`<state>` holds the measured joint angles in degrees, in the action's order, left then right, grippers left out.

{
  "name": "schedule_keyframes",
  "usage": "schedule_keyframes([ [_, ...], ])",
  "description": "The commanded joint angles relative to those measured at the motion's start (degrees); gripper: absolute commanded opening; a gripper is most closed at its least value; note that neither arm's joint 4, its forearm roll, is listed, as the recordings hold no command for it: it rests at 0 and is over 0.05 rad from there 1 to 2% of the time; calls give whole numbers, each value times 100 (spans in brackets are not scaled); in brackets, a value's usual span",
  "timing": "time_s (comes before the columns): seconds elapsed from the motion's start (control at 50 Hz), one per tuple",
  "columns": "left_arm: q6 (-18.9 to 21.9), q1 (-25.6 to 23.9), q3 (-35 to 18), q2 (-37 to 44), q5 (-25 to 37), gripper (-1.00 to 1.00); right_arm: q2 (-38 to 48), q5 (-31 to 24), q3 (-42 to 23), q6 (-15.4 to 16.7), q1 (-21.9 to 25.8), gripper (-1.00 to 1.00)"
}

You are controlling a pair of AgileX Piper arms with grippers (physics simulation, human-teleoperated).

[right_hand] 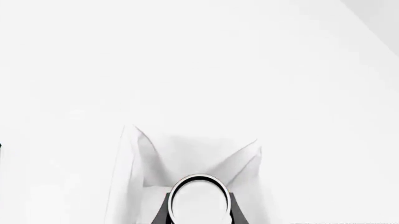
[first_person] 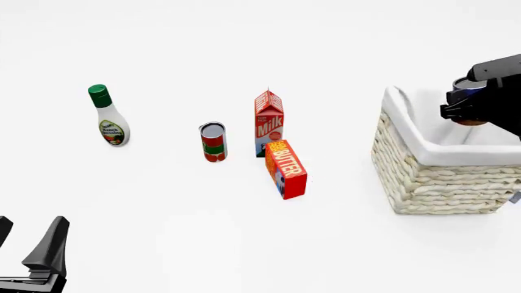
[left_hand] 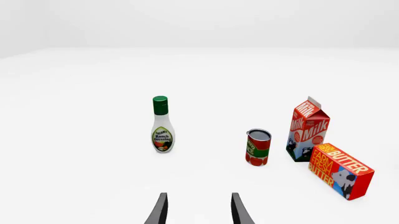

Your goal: Pick the alphabet soup and place it in the basket.

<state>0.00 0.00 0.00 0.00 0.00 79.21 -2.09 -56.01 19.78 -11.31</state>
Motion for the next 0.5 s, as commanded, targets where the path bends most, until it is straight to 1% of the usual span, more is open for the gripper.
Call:
schedule_keyframes([
  [0.02, 0, 0, 0, 0, 0, 100, 292, 84, -85, -17, -50, -100],
  [0.26, 0, 0, 0, 0, 0, 100, 547, 149, -166, 52, -119, -100],
  [0.5, 0, 0, 0, 0, 0, 100, 841, 120, -404, 70, -88, -100],
])
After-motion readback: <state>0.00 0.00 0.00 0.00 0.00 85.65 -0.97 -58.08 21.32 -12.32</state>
